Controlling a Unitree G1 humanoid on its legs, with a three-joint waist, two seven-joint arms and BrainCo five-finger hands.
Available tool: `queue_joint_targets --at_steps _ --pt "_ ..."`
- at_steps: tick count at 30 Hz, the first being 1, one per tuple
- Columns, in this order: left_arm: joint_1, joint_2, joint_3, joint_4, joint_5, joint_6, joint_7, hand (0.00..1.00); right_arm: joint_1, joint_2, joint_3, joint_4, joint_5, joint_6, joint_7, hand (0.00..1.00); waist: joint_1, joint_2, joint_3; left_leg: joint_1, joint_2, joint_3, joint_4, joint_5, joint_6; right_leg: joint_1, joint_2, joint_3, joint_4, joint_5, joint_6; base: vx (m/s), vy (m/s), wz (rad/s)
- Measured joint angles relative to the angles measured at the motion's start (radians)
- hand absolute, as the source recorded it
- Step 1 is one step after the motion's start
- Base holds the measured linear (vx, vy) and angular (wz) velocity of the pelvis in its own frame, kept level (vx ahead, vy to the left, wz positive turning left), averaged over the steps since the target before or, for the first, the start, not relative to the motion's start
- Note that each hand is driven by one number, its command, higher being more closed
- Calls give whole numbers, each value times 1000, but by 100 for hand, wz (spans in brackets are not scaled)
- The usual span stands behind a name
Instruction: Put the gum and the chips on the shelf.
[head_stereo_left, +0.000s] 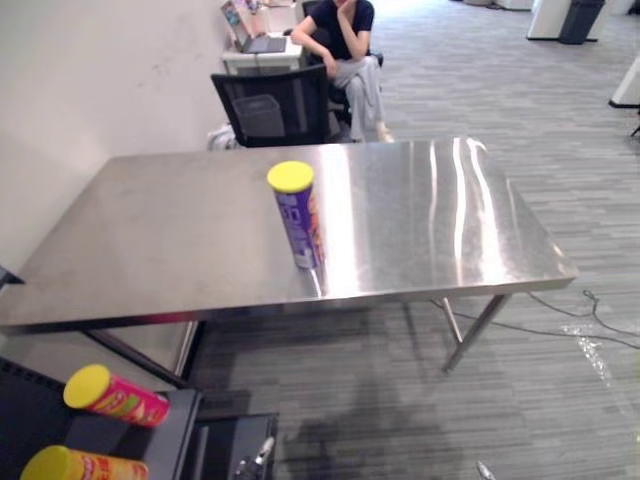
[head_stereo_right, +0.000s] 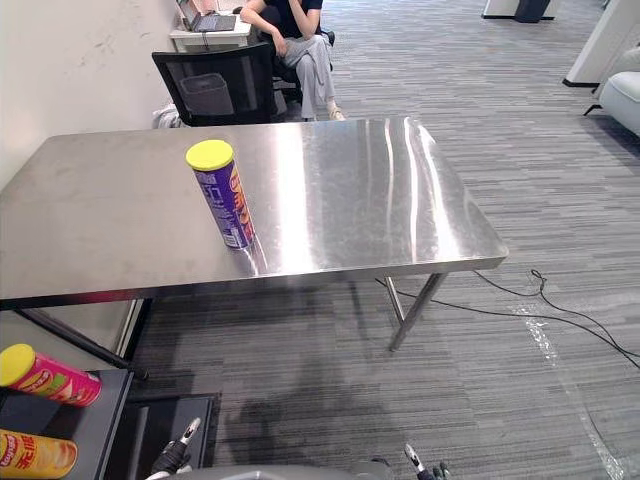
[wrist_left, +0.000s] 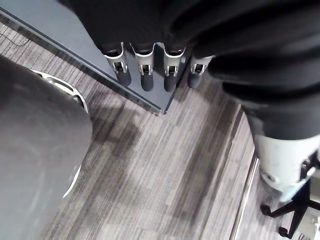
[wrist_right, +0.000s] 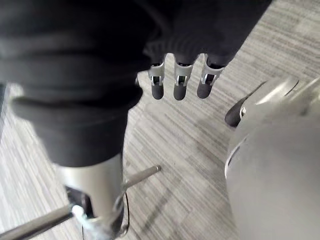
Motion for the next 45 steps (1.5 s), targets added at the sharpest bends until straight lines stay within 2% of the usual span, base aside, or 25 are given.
queue_joint_targets --at_steps 3,6,10,13,17,20,21,22,23,27,31,36,40,42,45 --pt "-1 16 1 0 7 0 -1 0 -6 -1 -19 16 1 -1 -44 0 1 -14 2 1 -3 -17 -15 0 0 -4 1 -14 -24 7 13 -103 -29 -12" --pt "-1 19 5 -2 39 1 1 0 -11 -2 -78 16 3 -7 -83 0 1 -27 2 1 -6 -31 -35 9 2 -15 2 -13 -24 4 9 -128 -27 -2" --pt "3 17 45 -2 52 7 3 0 -15 -13 -124 11 75 -14 -108 0 4 -32 -1 -1 -11 -58 -50 11 -6 -14 6 -25 -33 13 -4 -38 -8 1" --pt "11 19 84 -7 84 13 2 0 -26 -19 -167 -25 155 -40 -109 0 6 -39 -6 -2 -9 -69 -64 11 -6 -6 14 -39 -60 25 -21 20 -11 -2" --pt "27 22 114 -19 86 11 1 0 -45 -36 -213 -240 270 -97 -129 0 8 -41 -12 -1 -3 -78 -63 8 -14 8 22 -49 -77 27 -19 77 2 2" --pt "62 23 121 -59 115 9 4 0 -77 -53 -222 -513 266 -121 -195 0 10 -40 -18 0 3 -81 -63 10 -10 19 29 -57 -95 42 4 127 0 0" --pt "70 23 121 -74 121 10 8 0 -87 -62 -206 -645 251 -123 -235 0 13 -39 -20 0 7 -81 -63 9 -11 19 32 -62 -96 42 4 93 -8 0" --pt "76 22 121 -84 121 10 11 0 -92 -71 -193 -706 229 -123 -258 0 16 -40 -20 0 9 -82 -64 9 -11 20 34 -66 -96 43 4 84 -13 -5" --pt "80 19 120 -97 121 10 14 0 -102 -83 -188 -812 169 -121 -296 0 26 -41 -21 0 13 -83 -64 9 -12 21 38 -71 -96 44 2 64 -11 -4" --pt "93 15 119 -124 126 13 21 0 -160 -103 -179 -1032 14 -120 -333 0 31 -42 -22 0 15 -94 -64 8 -13 37 40 -94 -111 46 5 60 -4 8" --pt "99 17 121 -126 162 12 23 0 -192 -115 -144 -1171 -90 -107 -291 0 32 -43 -22 -2 12 -113 -64 8 -13 42 41 -102 -114 48 8 11 7 5" --pt "104 17 123 -117 163 11 29 0 -192 -186 -72 -1232 -99 -63 -175 0 28 -38 -25 -13 1 -141 -61 6 -12 51 35 -116 -139 58 19 -32 13 8" --pt "116 18 131 -114 166 8 29 0 -191 -215 -10 -1272 -98 4 -31 0 32 -37 -26 -23 -1 -165 -56 6 -12 53 36 -133 -140 59 19 -20 1 12" --pt "124 19 130 -112 197 0 29 0 -191 -258 42 -1277 -97 44 49 0 33 -33 -26 -44 -5 -190 -45 7 -12 55 34 -155 -144 59 20 11 8 26" --pt "128 19 127 -107 207 0 27 0 -211 -307 129 -1265 -98 90 124 0 45 -29 -25 -54 -10 -218 -42 9 -8 66 34 -180 -147 59 20 21 10 25"
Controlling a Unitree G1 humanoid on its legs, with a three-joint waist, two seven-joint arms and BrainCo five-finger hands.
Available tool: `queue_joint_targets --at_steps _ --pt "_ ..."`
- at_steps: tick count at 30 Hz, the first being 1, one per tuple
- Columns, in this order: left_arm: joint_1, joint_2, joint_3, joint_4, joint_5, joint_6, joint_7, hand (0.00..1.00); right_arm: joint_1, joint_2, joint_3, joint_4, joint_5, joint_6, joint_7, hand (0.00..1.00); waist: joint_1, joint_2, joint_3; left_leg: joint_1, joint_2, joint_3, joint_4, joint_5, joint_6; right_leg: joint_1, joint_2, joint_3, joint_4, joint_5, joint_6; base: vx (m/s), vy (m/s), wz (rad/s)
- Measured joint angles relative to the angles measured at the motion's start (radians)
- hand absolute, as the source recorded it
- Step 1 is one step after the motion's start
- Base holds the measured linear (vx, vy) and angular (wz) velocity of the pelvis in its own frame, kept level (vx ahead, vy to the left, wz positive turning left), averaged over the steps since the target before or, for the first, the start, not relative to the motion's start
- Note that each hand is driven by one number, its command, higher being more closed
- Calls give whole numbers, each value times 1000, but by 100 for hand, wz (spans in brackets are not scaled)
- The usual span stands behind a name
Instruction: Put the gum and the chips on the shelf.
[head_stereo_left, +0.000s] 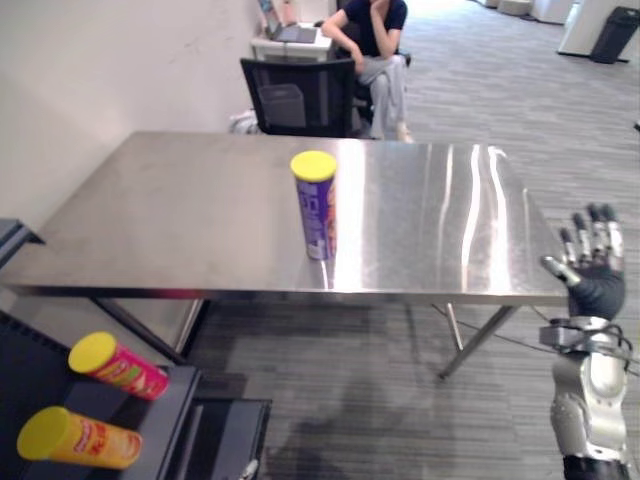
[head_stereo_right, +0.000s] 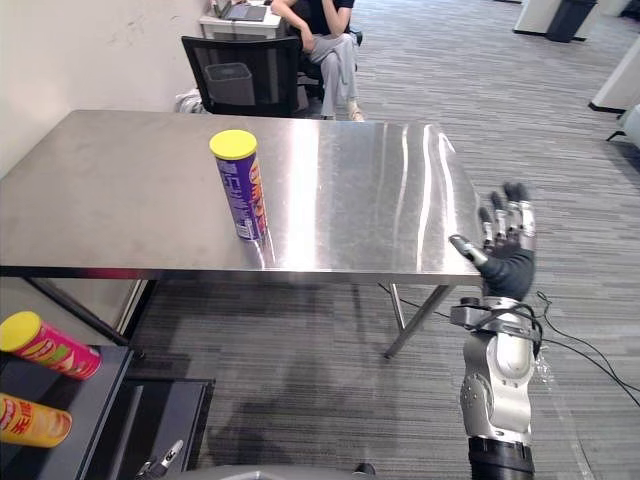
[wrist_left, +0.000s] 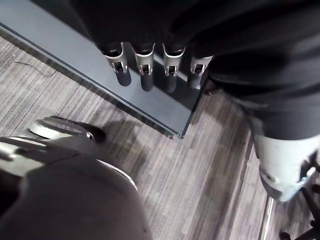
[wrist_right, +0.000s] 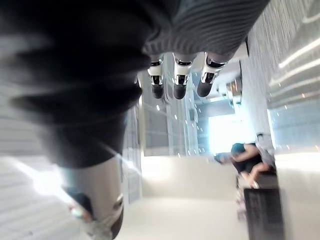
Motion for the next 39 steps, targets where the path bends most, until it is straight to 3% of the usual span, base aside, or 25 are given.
queue_joint_targets --at_steps 7,17,27,29,39 --pt "3 1 -10 16 28 1 -6 0 -121 -21 129 88 0 81 73 0 37 12 10 -14 -13 -49 16 4 5 27 -6 -49 -2 0 0 5 18 21" --pt "1 -2 -18 15 34 2 -8 0 -259 -21 239 174 -1 133 68 0 71 17 40 -28 -22 -92 20 22 7 40 -9 -87 6 -2 -2 -33 5 13" --pt "-8 -3 -17 9 54 12 -8 0 -406 -16 278 286 -38 165 12 0 104 14 67 -50 -45 -144 32 40 12 55 -23 -135 20 -4 -2 -17 17 16" --pt "-7 -3 -17 0 65 13 -8 0 -419 -16 278 309 -40 170 -14 0 125 13 67 -50 -45 -146 33 41 12 56 -23 -138 20 -4 -2 -7 6 2" --pt "-6 -4 -16 -10 73 14 -28 0 -529 1 271 444 -40 168 -126 0 135 15 72 -52 -49 -169 31 50 12 71 -23 -164 18 -4 -2 0 3 7"
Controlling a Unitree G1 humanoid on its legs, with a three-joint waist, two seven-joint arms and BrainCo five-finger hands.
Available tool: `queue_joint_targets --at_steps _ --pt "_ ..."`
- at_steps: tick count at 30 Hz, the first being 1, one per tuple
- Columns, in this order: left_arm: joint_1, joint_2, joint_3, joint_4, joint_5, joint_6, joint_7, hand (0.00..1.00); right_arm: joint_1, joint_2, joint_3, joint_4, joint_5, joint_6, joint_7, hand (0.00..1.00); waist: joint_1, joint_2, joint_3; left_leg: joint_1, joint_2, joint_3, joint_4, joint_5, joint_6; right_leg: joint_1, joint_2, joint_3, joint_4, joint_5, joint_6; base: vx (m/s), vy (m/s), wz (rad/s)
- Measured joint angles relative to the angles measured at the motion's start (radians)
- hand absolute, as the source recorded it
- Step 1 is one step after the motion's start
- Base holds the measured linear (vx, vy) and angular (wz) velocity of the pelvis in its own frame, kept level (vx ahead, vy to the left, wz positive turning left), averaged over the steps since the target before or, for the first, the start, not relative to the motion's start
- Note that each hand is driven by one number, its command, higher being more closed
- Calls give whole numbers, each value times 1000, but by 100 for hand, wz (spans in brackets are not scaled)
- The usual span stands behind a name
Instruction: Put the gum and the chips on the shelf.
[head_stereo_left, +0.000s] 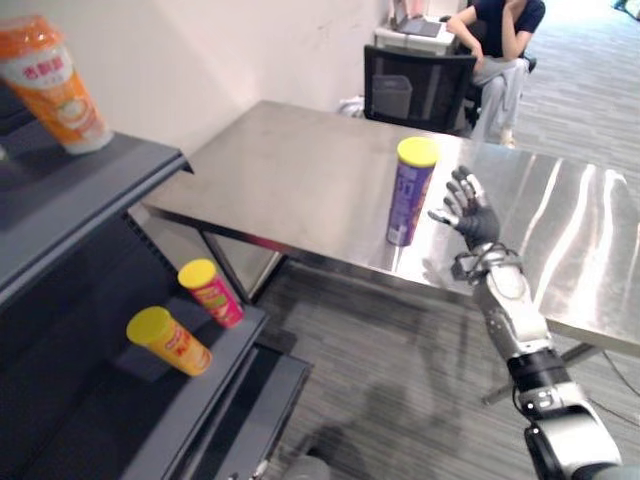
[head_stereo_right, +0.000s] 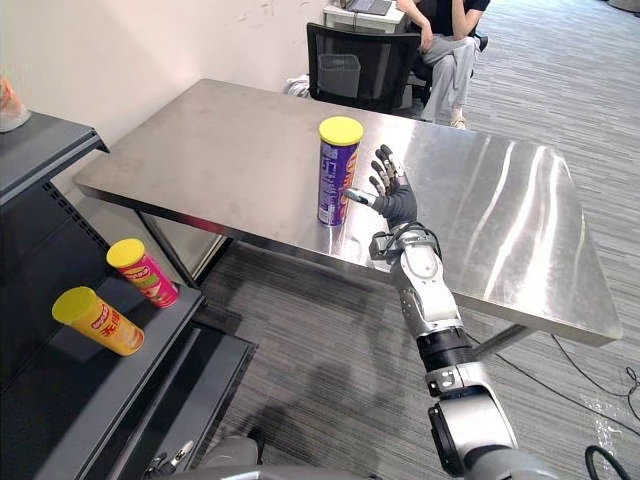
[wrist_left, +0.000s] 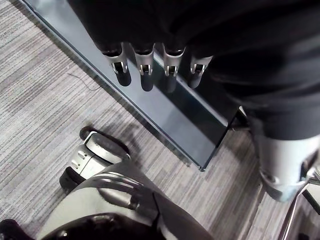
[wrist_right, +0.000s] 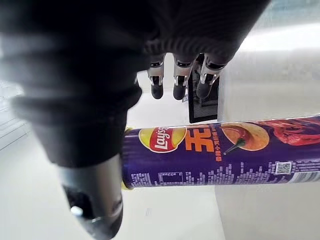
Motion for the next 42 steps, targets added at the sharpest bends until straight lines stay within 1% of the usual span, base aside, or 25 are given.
queue_joint_targets --at_steps 3,7,9,13,16,18,20,23,26,29,31,35,38,42 --pt "-3 -1 0 -2 0 0 -1 0 -7 0 -15 12 -1 -1 -17 0 14 1 8 0 0 -2 0 2 0 2 0 -1 0 0 0 0 0 0" --pt "-3 -1 0 -9 0 0 -7 0 -36 0 -15 42 -20 -1 -12 0 15 1 25 0 -1 -5 1 4 0 3 0 -3 1 0 0 0 1 1" --pt "-3 -1 -1 -10 0 0 -8 0 -44 -1 -16 56 -29 0 -6 0 16 1 25 0 -1 -6 1 4 0 3 0 -5 2 0 0 0 0 0" --pt "-3 -1 -4 -18 0 0 -10 0 -70 -3 -15 92 -37 1 36 0 17 2 29 -1 -3 -12 3 5 0 6 0 -11 2 0 0 1 2 2" --pt "-5 1 -11 -23 0 -1 -11 0 -81 -18 -15 99 -38 4 54 0 19 3 39 -2 -5 -24 3 8 0 14 -1 -24 2 0 1 -5 3 10" --pt "-4 1 -12 -30 0 0 -12 0 -98 -22 -14 127 -38 5 60 0 25 2 47 -2 -5 -26 3 9 0 16 -1 -26 2 0 1 -4 2 3" --pt "-6 2 -21 -40 0 0 -16 0 -101 -32 -14 140 -37 19 64 0 40 3 50 -2 -5 -26 4 10 0 16 -1 -27 3 0 1 0 0 0" --pt "-4 3 -29 -40 -1 -1 -17 0 -108 -40 -12 168 -35 25 74 0 42 2 51 -2 -7 -28 5 10 0 18 -2 -30 3 0 1 0 0 0" --pt "-4 3 -31 -39 -1 -1 -17 0 -108 -40 -12 178 -34 38 73 0 44 4 55 -2 -8 -30 7 10 0 19 -5 -33 6 -2 3 0 3 1" --pt "-5 2 -33 -39 -1 -3 -18 0 -109 -48 -15 224 -29 39 69 0 43 7 61 -3 -11 -41 11 11 1 20 -15 -47 30 -14 15 -3 5 12" --pt "-4 2 -40 -39 -2 -4 -18 0 -109 -55 -15 240 -26 39 57 0 45 9 65 -8 -15 -47 14 12 3 18 -19 -53 37 -18 15 -15 9 14" --pt "-5 0 -42 -40 -6 -4 -18 0 -109 -58 -22 246 4 38 44 0 58 10 66 -18 -17 -49 18 12 4 17 -29 -61 43 -21 19 -1 13 4" --pt "-5 -6 -50 -50 -8 -4 -17 0 -110 -58 -60 246 10 36 41 0 69 12 70 -19 -18 -50 19 13 4 3 -41 -65 80 -41 23 -5 14 6" --pt "-4 -11 -50 -54 -9 -4 -16 0 -111 -56 -64 245 11 30 42 0 71 12 73 -20 -20 -49 20 13 4 -2 -53 -74 112 -63 26 1 3 7"
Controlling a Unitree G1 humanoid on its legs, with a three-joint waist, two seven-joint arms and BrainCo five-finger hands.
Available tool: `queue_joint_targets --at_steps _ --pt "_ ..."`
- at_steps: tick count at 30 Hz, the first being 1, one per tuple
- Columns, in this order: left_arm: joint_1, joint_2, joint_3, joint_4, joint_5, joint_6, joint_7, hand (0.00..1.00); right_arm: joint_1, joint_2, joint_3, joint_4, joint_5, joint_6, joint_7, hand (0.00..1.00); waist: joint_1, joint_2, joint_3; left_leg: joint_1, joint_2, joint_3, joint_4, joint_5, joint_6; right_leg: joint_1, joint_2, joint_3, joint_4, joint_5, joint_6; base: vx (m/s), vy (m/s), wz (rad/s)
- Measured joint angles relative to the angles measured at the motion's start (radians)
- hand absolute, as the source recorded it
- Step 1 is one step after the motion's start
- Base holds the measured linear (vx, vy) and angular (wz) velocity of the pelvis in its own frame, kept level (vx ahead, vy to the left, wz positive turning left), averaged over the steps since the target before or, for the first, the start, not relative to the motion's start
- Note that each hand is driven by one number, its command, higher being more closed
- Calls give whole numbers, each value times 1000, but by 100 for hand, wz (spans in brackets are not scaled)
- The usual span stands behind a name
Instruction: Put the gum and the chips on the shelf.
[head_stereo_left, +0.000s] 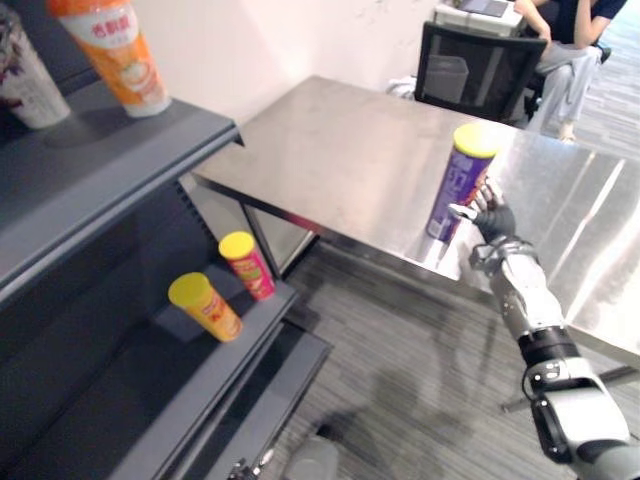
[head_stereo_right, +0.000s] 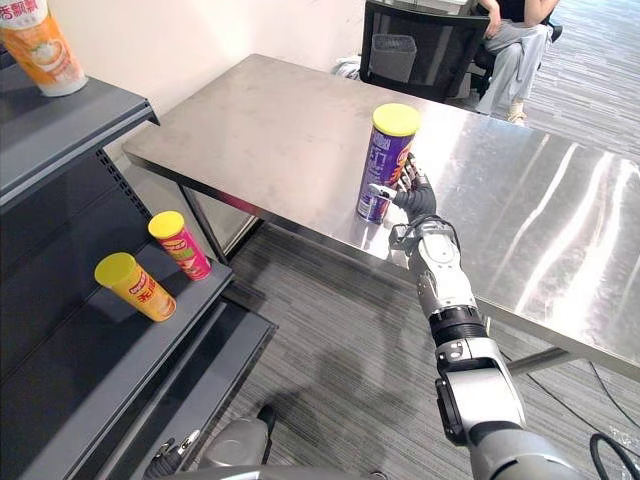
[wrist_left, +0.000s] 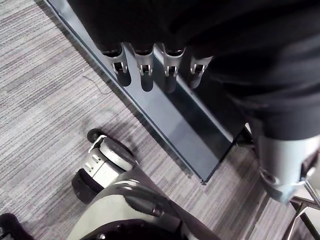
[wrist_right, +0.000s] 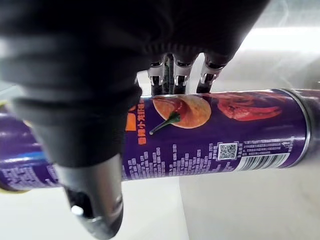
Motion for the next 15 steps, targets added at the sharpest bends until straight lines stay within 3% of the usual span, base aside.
queue_joint_targets --at_steps 9,10,15 --pt "3 -6 1 -23 -9 -1 5 0 -9 2 -19 -44 0 -34 -1 0 26 1 1 -14 11 3 9 -1 -2 -49 -21 -1 98 -64 -5 -5 -8 1" --pt "3 -7 1 -23 -9 -1 5 0 -12 4 -19 -44 0 -35 -1 100 26 1 1 -14 12 3 9 -1 -2 -51 -22 -2 105 -69 -6 -29 -35 5" --pt "4 -7 1 -24 -9 -2 5 0 -16 18 -19 -47 -1 -38 -1 100 27 1 0 -15 16 3 16 -2 -3 -69 -34 -6 161 -112 -14 -24 -34 3"
